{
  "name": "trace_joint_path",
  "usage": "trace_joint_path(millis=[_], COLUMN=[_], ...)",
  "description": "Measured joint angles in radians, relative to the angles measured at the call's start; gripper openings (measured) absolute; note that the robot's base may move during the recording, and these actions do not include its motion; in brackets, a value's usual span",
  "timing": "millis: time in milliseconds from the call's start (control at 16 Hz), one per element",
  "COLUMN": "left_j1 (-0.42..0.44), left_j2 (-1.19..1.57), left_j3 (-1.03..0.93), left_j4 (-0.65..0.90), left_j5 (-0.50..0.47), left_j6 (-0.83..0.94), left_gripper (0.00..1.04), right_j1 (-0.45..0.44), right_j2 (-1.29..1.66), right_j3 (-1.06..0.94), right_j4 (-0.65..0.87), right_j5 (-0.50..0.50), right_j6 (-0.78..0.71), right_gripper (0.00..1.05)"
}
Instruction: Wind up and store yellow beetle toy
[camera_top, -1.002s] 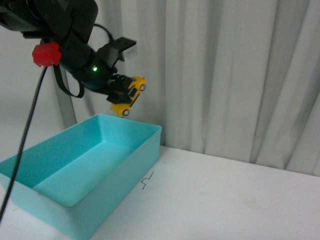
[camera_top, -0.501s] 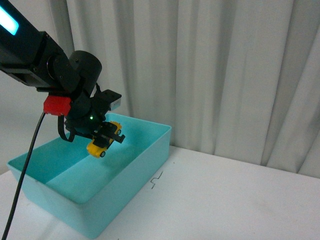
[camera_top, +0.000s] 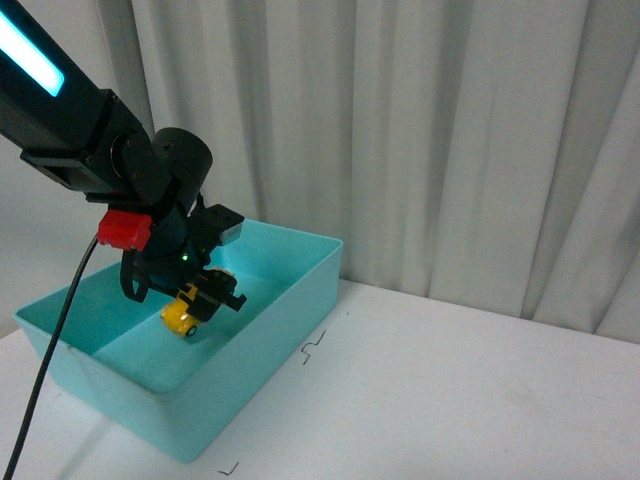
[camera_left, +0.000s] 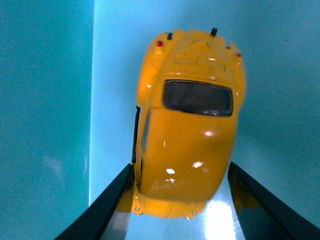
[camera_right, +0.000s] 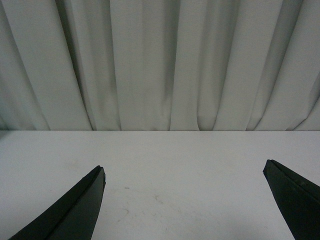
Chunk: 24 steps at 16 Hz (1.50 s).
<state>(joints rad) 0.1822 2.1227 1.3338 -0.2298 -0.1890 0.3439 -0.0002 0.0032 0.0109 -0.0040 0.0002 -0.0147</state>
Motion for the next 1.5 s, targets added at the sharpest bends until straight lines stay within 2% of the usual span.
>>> trace_joint_path(millis=[125,188,251,438,814,877,1002,1065,1127,1190,1378,1503], left_j1=[-0.003,-0.002,0.002,0.011,0.05,0.058,0.028,0.004,-0.048,-0.087,-0.161,-0.188], left_j2=[0.0,-0.005,-0.027,-0.208,-0.652,-0.779,-0.986,-1.034,-1.097,-1.233,-1.327,-1.39], left_j3=[0.0,0.0,0.0,-0.039,-0.292,-0.434,-0.652,-0.732,-0.964,-1.07,-1.165,-1.197], left_j4=[-0.015,-0.023,-0.003,0.083,0.224,0.484,0.739,0.797,0.836,0.872,0.845,0.827], left_j5=[0.02,0.049,0.082,0.187,0.367,0.414,0.393,0.378,0.325,0.289,0.201,0.198], left_j6=[-0.004,-0.009,-0.018,-0.045,-0.053,-0.139,-0.27,-0.297,-0.33,-0.34,-0.341,-0.34], left_gripper=[0.8,0.92,1.0,0.98,0.97,0.85,0.64,0.53,0.17,0.02,0.02,0.02], right_j1=[0.0,0.0,0.0,0.0,0.0,0.0,0.0,0.0,0.0,0.0,0.0,0.0], right_j2=[0.0,0.0,0.0,0.0,0.0,0.0,0.0,0.0,0.0,0.0,0.0,0.0], right_j3=[0.0,0.0,0.0,0.0,0.0,0.0,0.0,0.0,0.0,0.0,0.0,0.0], right_j4=[0.0,0.0,0.0,0.0,0.0,0.0,0.0,0.0,0.0,0.0,0.0,0.0], right_j5=[0.0,0.0,0.0,0.0,0.0,0.001,0.0,0.0,0.0,0.001,0.0,0.0], right_j6=[0.0,0.0,0.0,0.0,0.0,0.0,0.0,0.0,0.0,0.0,0.0,0.0], right_gripper=[0.98,0.98,0.98,0.98,0.98,0.98,0.98,0.98,0.98,0.98,0.98,0.98])
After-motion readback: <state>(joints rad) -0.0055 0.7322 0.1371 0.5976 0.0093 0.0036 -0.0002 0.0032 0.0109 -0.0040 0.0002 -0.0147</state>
